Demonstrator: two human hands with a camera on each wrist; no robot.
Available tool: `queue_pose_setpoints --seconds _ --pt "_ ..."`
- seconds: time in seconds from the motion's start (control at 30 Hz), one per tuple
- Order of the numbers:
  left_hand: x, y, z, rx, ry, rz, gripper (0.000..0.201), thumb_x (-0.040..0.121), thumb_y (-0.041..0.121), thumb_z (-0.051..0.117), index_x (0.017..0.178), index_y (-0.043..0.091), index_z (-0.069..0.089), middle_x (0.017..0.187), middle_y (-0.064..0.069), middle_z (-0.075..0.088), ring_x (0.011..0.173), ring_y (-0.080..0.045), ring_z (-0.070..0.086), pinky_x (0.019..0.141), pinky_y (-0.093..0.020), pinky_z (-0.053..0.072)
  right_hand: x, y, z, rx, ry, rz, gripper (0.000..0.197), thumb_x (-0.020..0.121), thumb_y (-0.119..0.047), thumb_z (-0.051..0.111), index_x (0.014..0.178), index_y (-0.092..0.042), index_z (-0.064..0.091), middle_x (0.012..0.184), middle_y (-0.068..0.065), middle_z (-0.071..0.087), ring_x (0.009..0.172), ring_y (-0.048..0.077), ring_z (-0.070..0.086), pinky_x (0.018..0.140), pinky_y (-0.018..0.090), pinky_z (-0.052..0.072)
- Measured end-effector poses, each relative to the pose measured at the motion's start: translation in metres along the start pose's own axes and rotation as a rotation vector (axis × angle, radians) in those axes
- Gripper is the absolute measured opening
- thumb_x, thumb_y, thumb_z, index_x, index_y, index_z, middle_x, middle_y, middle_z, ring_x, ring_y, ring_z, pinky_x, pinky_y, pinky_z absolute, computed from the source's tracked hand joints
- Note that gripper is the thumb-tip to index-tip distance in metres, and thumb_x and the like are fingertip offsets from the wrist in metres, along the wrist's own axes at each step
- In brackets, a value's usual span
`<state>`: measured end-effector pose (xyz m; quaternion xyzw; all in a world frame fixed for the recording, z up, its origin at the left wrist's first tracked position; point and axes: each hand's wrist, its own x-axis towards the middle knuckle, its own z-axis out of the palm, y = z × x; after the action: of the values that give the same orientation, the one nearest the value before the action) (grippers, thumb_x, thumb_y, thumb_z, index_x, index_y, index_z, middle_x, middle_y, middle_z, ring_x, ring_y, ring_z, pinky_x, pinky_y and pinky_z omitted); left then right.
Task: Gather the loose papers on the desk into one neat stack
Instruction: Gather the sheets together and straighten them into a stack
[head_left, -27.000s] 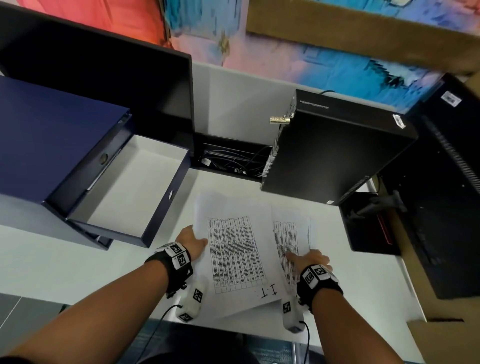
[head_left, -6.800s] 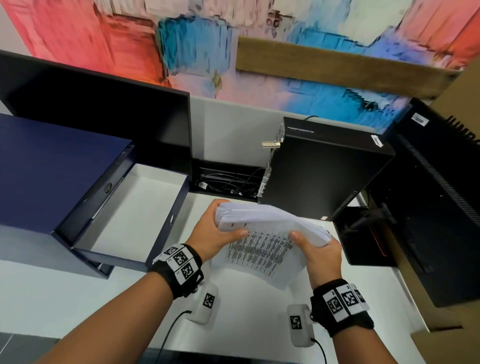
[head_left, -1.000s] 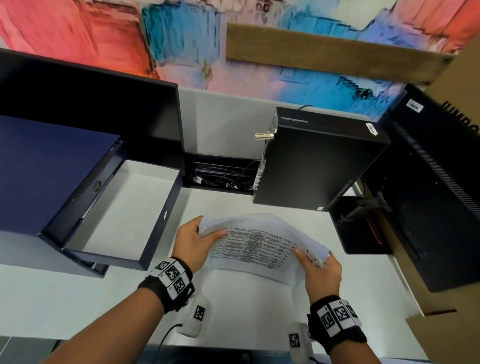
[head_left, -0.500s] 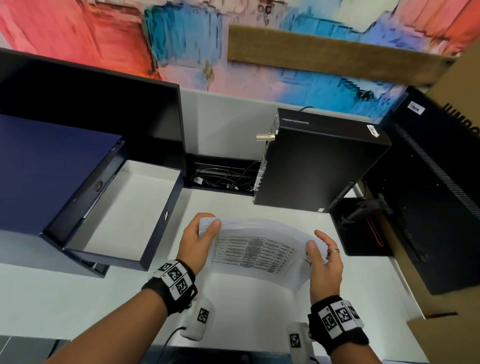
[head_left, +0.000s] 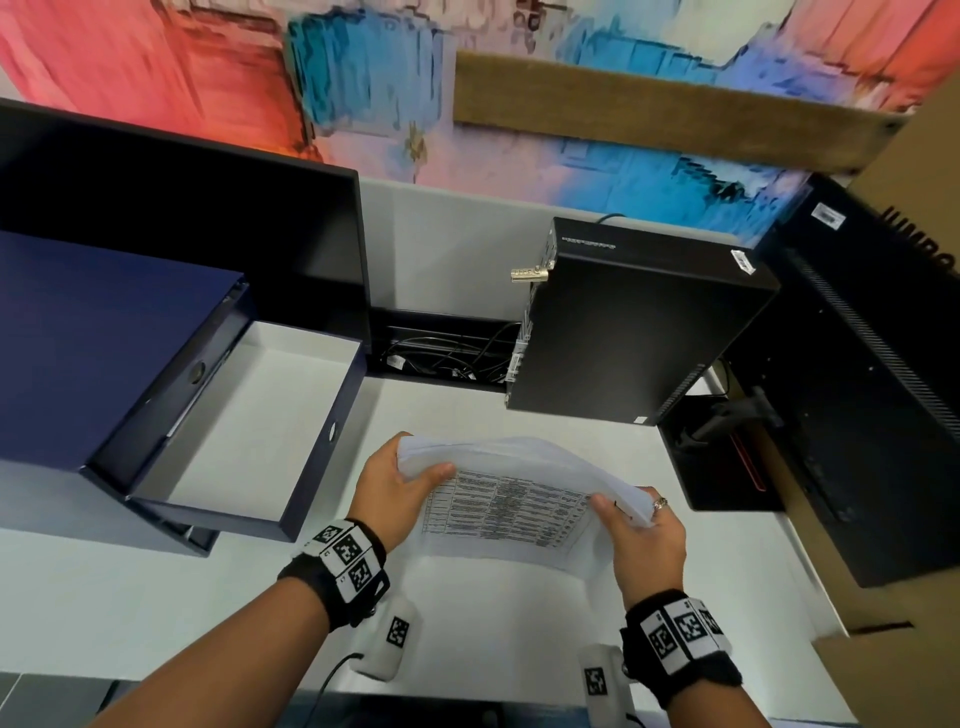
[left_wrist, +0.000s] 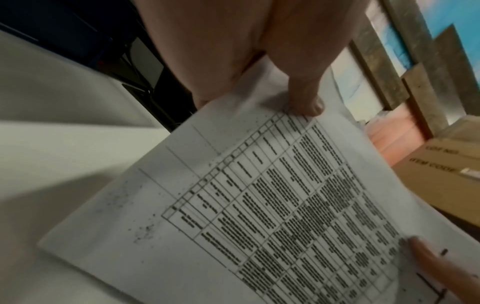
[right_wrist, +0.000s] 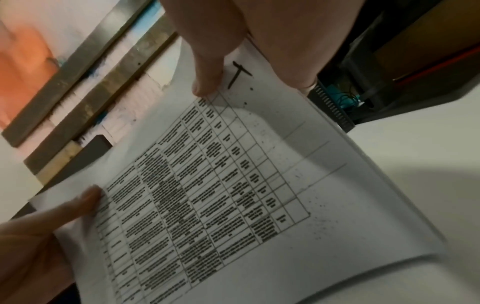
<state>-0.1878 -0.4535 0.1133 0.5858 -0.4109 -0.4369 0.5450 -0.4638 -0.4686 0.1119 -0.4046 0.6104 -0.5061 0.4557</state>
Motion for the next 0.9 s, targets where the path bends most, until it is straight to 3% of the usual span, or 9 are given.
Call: queue_pose_setpoints --seconds 0.17,0.27,0.37,0.43,0.5,0.6,0.67,0.77,0.9 --pt "-0.006 -0.007 -0.004 0.059 -0.054 -0.056 0.043 0.071 0.029 0.085 0.101 0.022 0.054 0.089 0.002 0.070 0.080 -0.011 0.069 0.075 -0.029 0.057 -0.007 0.001 -0.002 0.032 -0.025 -0.042 0.028 0.078 -0.001 0.079 0.099 -0.014 0.066 0.090 0.002 0.069 0.082 0.018 0.066 0.064 0.018 0.055" --pt "-0.009 -0.006 -0.001 0.051 -0.066 -0.075 0.033 0.078 0.026 0.080 0.105 0.024 0.061 0.100 0.004 0.075 0.095 -0.009 0.072 0.093 -0.039 0.056 -0.008 -0.003 0.002 0.015 -0.017 -0.037 0.015 0.086 -0.010 0.074 0.094 -0.021 0.068 0.089 0.000 0.072 0.089 0.022 0.068 0.071 0.024 0.055" --pt "-0.008 0.008 0.000 0.049 0.022 -0.067 0.030 0.078 0.017 0.080 0.099 0.027 0.061 0.094 0.004 0.074 0.093 -0.014 0.072 0.087 -0.030 0.058 -0.004 -0.023 0.002 -0.057 -0.041 -0.112 0.007 0.087 -0.009 0.072 0.088 -0.016 0.070 0.082 -0.004 0.074 0.081 0.012 0.069 0.080 0.035 0.056" --pt "-0.004 0.020 -0.002 0.160 0.117 0.023 0.043 0.074 0.021 0.084 0.102 0.034 0.053 0.103 0.007 0.066 0.101 -0.020 0.066 0.086 -0.028 0.056 -0.003 -0.044 0.003 -0.148 -0.085 -0.220 0.011 0.086 -0.007 0.072 0.084 -0.017 0.070 0.080 -0.013 0.073 0.074 0.000 0.066 0.075 0.025 0.053" --pt "-0.001 0.039 0.003 0.389 0.177 0.219 0.063 0.070 0.034 0.085 0.119 0.039 0.046 0.126 0.014 0.053 0.121 -0.010 0.049 0.107 -0.034 0.042 -0.003 -0.070 0.004 -0.267 -0.142 -0.385 0.018 0.085 -0.008 0.074 0.081 -0.024 0.068 0.080 -0.021 0.071 0.073 -0.003 0.065 0.069 0.013 0.049" --pt "0.006 0.074 0.027 0.841 0.028 0.547 0.082 0.067 0.062 0.075 0.137 0.038 0.040 0.144 0.017 0.039 0.137 -0.006 0.029 0.116 -0.037 0.016 -0.005 -0.104 0.011 -0.430 -0.248 -0.619 0.016 0.084 -0.017 0.078 0.086 -0.031 0.070 0.079 -0.015 0.072 0.072 0.003 0.067 0.067 0.018 0.052" --pt "0.010 0.088 0.046 0.961 -0.105 0.659 0.048 0.079 0.063 0.063 0.118 0.037 0.055 0.120 0.015 0.061 0.119 -0.009 0.053 0.107 -0.036 0.032 -0.003 -0.116 0.021 -0.502 -0.261 -0.737 0.015 0.084 -0.015 0.079 0.091 -0.027 0.073 0.081 -0.012 0.073 0.076 0.008 0.069 0.070 0.032 0.056" --pt "0.015 0.085 0.051 0.769 -0.174 0.572 0.024 0.092 0.048 0.055 0.084 0.025 0.053 0.068 0.007 0.062 0.062 -0.015 0.058 0.061 -0.033 0.048 -0.002 -0.119 0.034 -0.540 -0.107 -0.843 0.029 0.081 -0.016 0.080 0.104 -0.030 0.070 0.107 -0.014 0.069 0.111 0.015 0.063 0.095 0.049 0.048" --pt "0.022 0.063 0.030 0.382 -0.103 0.316 0.016 0.089 0.037 0.065 0.099 0.025 0.066 0.083 0.006 0.073 0.074 -0.010 0.070 0.065 -0.033 0.059 0.003 -0.090 0.028 -0.437 0.281 -0.578 0.102 0.065 -0.027 0.090 0.149 -0.017 0.033 0.155 -0.001 0.032 0.143 0.008 0.027 0.119 0.038 0.023"
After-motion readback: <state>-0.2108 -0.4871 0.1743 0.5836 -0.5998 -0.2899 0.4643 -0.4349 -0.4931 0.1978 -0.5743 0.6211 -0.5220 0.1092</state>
